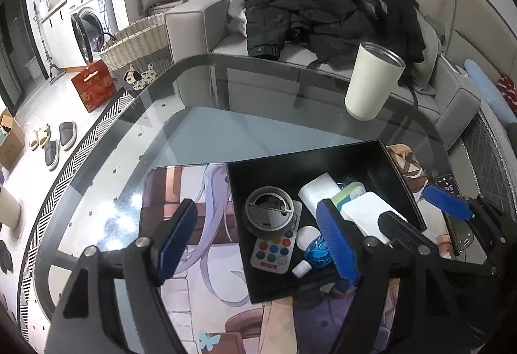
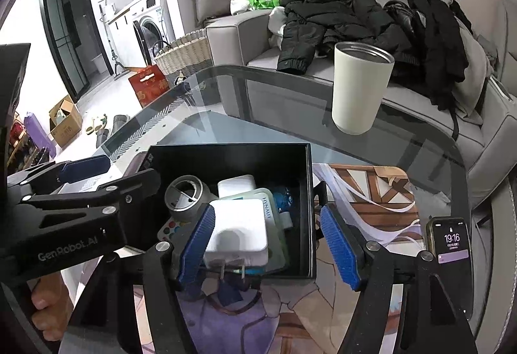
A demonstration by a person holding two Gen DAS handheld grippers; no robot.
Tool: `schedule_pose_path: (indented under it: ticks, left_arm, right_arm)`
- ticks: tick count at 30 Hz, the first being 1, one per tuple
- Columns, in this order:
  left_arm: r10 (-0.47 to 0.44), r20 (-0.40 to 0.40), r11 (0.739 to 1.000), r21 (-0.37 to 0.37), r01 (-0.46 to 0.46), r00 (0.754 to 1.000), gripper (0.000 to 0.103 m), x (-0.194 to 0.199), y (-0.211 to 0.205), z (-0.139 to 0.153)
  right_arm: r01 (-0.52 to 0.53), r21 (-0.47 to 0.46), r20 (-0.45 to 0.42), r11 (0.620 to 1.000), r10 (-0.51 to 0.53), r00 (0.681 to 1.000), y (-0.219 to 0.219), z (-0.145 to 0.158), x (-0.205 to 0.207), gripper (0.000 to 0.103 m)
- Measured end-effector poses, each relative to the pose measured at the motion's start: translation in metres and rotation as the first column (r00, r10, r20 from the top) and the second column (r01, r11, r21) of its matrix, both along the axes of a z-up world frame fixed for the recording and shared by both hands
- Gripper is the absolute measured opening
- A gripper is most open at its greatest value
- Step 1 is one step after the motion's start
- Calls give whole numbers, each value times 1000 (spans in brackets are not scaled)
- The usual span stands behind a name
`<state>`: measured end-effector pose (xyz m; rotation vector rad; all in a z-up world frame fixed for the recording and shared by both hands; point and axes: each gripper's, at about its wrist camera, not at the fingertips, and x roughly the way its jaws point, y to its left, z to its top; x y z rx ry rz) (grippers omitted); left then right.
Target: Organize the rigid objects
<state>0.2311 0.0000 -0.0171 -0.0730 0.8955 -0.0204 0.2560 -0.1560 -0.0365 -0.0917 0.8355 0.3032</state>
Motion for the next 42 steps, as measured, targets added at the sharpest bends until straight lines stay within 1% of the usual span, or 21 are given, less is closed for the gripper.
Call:
schedule_pose_path:
  ticks: [3, 6, 8, 11, 13, 15, 17, 18, 20, 21, 22, 24, 26, 28, 32, 36, 42]
  left_arm:
    - [8, 35, 1000, 1, -8, 999, 77, -12, 1, 6]
    - [34, 118, 999, -3, -33, 992, 77, -30, 4, 18]
    - [23, 177, 1000, -14, -21, 984, 77, -44, 5, 27]
    - [-6, 230, 1000, -5, 7, 973, 77, -60, 3, 35]
    - [-21, 266, 1000, 1, 21, 964, 77, -73, 3, 38]
    - [-19, 326, 1000, -17, 26, 945, 77, -91, 6, 39]
    - [-18, 360, 999, -22, 28, 933, 77, -107, 9, 40]
    - [-17, 369, 1000, -18, 26, 929, 78, -113, 9, 41]
    - [-13, 393, 1000, -2, 15, 919, 85, -126, 11, 42]
    - [-7, 403, 1000, 0, 8, 915, 92, -131, 11, 42]
    - [-2, 422, 1000, 0, 2, 906, 98, -138, 13, 42]
    - [-4, 469, 1000, 13, -2, 883, 102, -153, 15, 43]
    - [-21, 485, 999, 36, 4, 874, 103, -162, 13, 43]
    - [-34, 498, 999, 39, 17, 866, 103, -169, 13, 44]
    - [-25, 518, 1000, 24, 15, 855, 103, -182, 14, 44]
    - [-17, 491, 1000, 31, 2, 871, 103, -182, 12, 34]
    - [20, 470, 999, 20, -34, 882, 103, -178, 16, 25]
  right_arm:
    - [-5, 14, 22, 1000, 5, 1000, -2, 7, -13, 71]
    - [-16, 32, 73, 999, 13, 997, -5, 17, -28, 71]
    - [-23, 36, 125, 999, 18, 992, -5, 25, -42, 76]
    - [-33, 61, 166, 998, 22, 986, -7, 36, -58, 78]
    - [-29, 69, 199, 997, 15, 980, -9, 41, -72, 78]
    - [-19, 68, 235, 998, 3, 972, -13, 44, -87, 80]
    - [0, 66, 269, 998, -18, 963, -17, 47, -104, 84]
    - [12, 70, 290, 997, -32, 956, -20, 50, -114, 84]
    - [29, 83, 335, 996, -55, 941, -25, 53, -129, 88]
    - [31, 88, 364, 996, -61, 929, -28, 55, -138, 89]
    - [27, 88, 388, 996, -59, 920, -30, 57, -144, 89]
    - [22, 89, 422, 996, -57, 905, -30, 60, -155, 90]
    - [25, 99, 432, 995, -66, 900, -30, 60, -163, 95]
    - [22, 110, 444, 994, -69, 894, -30, 58, -169, 96]
    - [-11, 98, 495, 995, -39, 868, -23, 52, -183, 97]
    - [-26, 86, 474, 996, -19, 880, -18, 46, -183, 97]
    - [-8, 90, 435, 996, -32, 900, -16, 39, -178, 97]
